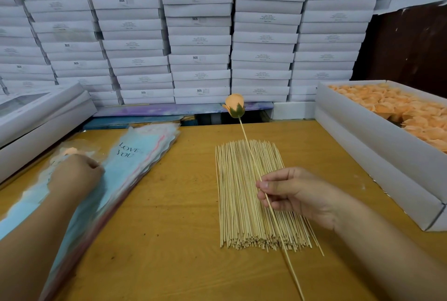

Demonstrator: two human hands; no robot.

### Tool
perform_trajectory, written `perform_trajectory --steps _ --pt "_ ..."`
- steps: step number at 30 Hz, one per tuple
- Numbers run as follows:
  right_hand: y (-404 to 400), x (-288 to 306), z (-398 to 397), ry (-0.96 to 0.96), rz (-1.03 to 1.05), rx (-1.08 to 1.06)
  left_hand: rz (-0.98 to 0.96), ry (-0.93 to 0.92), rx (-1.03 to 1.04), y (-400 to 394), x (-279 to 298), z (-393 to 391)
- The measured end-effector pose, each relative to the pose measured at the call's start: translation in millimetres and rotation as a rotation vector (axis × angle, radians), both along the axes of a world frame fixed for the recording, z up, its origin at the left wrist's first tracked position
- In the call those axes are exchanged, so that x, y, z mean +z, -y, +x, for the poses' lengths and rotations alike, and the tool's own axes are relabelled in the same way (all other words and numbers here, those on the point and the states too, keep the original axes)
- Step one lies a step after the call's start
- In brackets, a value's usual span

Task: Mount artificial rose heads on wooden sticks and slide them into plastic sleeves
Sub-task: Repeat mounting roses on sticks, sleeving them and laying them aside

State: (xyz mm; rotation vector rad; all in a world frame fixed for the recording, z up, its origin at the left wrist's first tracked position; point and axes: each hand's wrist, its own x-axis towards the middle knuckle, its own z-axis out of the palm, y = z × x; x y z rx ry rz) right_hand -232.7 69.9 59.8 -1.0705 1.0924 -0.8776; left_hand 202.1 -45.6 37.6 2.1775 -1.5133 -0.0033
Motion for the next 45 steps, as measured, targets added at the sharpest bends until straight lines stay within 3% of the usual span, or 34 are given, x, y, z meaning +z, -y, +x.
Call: perform_trajectory --steps 6,10,16,20,27,30,35,41,45 --pt "0 -1 0 0.004 0.006 0.011 -0.134 -0.055 -0.126 -6 14 -27" --pt "1 0 0 0.027 0.005 0.013 -0.084 -0.354 -0.253 -20 24 -59" --pt "2 -3 0 0.068 -0.006 -0.037 0.143 -0.837 -0.38 -59 26 -113" --pt "5 -7 0 0.098 0.009 -0.134 0.304 -1.042 -0.46 -82 18 -143" --pt "13 -16 -2 0.204 -0.024 -0.282 0.408 -1.169 -0.514 -106 11 -166" --pt "16 -19 -3 0.213 -0.029 -0.314 0.438 -1.139 -0.553 -111 10 -168" --pt "17 -20 -3 0.188 -0.035 -0.322 0.493 -1.153 -0.565 -118 8 -175" --pt "17 -17 -3 0.12 -0.048 -0.312 0.706 -1.194 -0.669 -121 18 -182" --pt "17 -17 -1 0.039 -0.058 -0.24 0.661 -1.285 -0.766 -118 26 -197"
